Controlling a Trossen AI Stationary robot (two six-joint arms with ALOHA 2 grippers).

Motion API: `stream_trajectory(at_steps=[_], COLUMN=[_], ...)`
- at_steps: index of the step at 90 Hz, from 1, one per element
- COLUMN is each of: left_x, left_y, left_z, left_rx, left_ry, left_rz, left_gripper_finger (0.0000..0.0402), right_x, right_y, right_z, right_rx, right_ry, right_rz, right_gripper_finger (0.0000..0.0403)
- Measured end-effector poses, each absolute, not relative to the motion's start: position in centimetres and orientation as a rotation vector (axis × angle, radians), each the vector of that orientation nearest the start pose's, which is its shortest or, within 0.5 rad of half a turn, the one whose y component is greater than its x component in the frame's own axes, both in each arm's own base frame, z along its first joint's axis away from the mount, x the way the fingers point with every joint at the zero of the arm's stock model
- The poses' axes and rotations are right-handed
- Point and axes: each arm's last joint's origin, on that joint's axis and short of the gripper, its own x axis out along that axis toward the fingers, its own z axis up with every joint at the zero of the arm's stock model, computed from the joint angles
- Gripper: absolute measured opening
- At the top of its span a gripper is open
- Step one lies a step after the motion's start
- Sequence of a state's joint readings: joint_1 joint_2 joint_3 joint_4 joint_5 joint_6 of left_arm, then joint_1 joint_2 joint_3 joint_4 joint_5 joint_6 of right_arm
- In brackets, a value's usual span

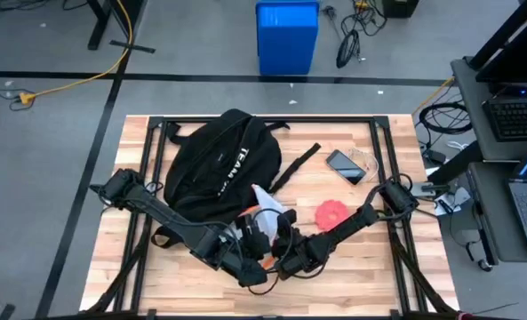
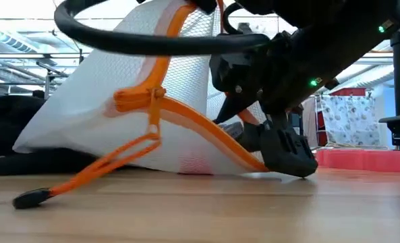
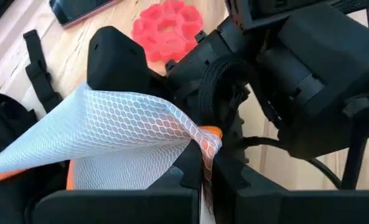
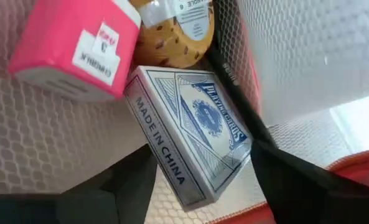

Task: Unpack backpack
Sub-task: Remove the card pack from the orange zip bag

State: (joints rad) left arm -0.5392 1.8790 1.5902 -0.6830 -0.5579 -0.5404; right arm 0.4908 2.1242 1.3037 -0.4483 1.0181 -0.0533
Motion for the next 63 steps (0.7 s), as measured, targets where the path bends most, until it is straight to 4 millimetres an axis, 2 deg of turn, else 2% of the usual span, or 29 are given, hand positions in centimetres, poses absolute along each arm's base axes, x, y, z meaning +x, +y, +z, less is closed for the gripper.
stream_trajectory(at_steps=[31,42,56,63], left_x=[35.4,35.5,35.5,35.5], left_y=[-19.4,-19.4,-19.4,-19.4], left_z=[26.6,26.6,26.6,26.7], left_rx=[0.004,0.002,0.004,0.024], left_ry=[0.788,0.79,0.791,0.793], left_rz=[0.232,0.231,0.23,0.22], left_gripper_finger=[0.0,0.0,0.0,0.0], right_x=[36.1,36.1,35.7,35.6], right_y=[16.4,16.5,17.5,18.6], right_z=[11.1,11.1,11.3,11.8], right_rx=[-0.964,-0.989,-1.083,-1.116], right_ry=[0.951,0.953,0.967,0.96], right_rz=[-0.414,-0.401,-0.337,-0.297], right_gripper_finger=[0.0179,0.0134,0.005,0.0045])
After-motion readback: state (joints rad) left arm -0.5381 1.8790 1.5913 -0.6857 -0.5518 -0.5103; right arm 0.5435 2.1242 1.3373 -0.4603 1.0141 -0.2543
